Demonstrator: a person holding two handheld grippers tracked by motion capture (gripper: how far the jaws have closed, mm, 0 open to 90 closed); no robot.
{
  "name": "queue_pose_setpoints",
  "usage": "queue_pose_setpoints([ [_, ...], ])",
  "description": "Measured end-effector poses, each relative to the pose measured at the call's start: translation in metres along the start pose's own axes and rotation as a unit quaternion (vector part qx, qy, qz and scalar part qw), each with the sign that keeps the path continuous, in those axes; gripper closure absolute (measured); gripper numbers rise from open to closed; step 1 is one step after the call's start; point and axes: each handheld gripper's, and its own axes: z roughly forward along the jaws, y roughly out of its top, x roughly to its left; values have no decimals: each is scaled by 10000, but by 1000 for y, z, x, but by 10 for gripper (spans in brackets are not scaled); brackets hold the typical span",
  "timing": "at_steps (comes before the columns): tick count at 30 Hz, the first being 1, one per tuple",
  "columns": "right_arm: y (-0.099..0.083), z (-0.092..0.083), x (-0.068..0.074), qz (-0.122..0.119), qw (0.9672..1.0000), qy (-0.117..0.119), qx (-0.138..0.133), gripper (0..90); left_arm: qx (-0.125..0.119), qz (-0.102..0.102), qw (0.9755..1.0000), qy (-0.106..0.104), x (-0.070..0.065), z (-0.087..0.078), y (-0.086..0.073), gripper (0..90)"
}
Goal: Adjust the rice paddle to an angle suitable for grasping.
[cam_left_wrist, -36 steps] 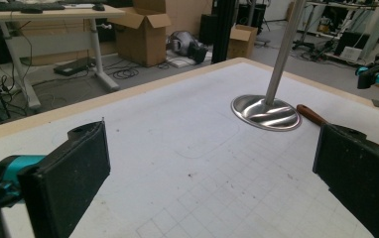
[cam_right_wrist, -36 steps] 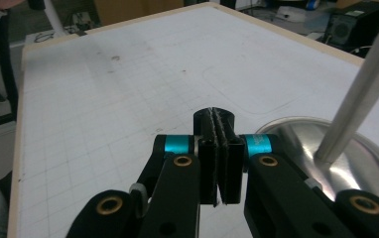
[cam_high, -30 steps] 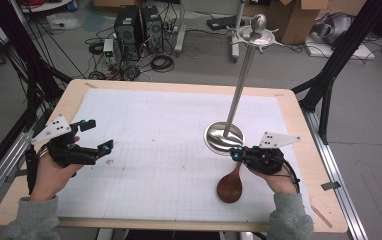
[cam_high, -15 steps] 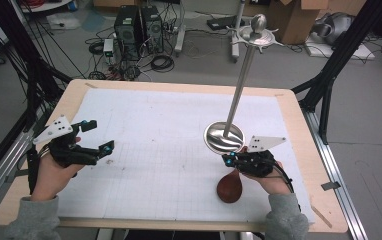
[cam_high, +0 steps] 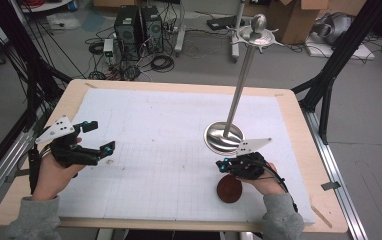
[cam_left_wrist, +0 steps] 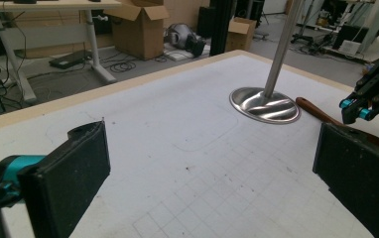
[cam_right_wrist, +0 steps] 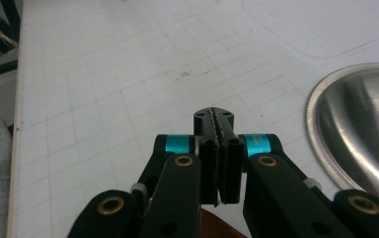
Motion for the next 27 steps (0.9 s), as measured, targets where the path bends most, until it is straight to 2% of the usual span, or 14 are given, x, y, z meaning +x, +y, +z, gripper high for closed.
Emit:
queue_pose_setpoints([
  [11, -6, 22, 2, 8, 9989, 110, 447, 892, 46, -3, 10000, -16, 0, 2, -1, 18],
  [18, -7, 26, 2, 28, 9982, 169, 575, 892, 77, -3, 10000, -27, -1, 4, -2, 18],
  [19, -8, 28, 2, 89, 9974, 178, 689, 892, 123, 10, 9999, -42, -2, 5, -3, 18],
  [27, -10, 34, 4, 23, 9956, 224, 905, 892, 148, 12, 9999, -49, -2, 7, -4, 18],
])
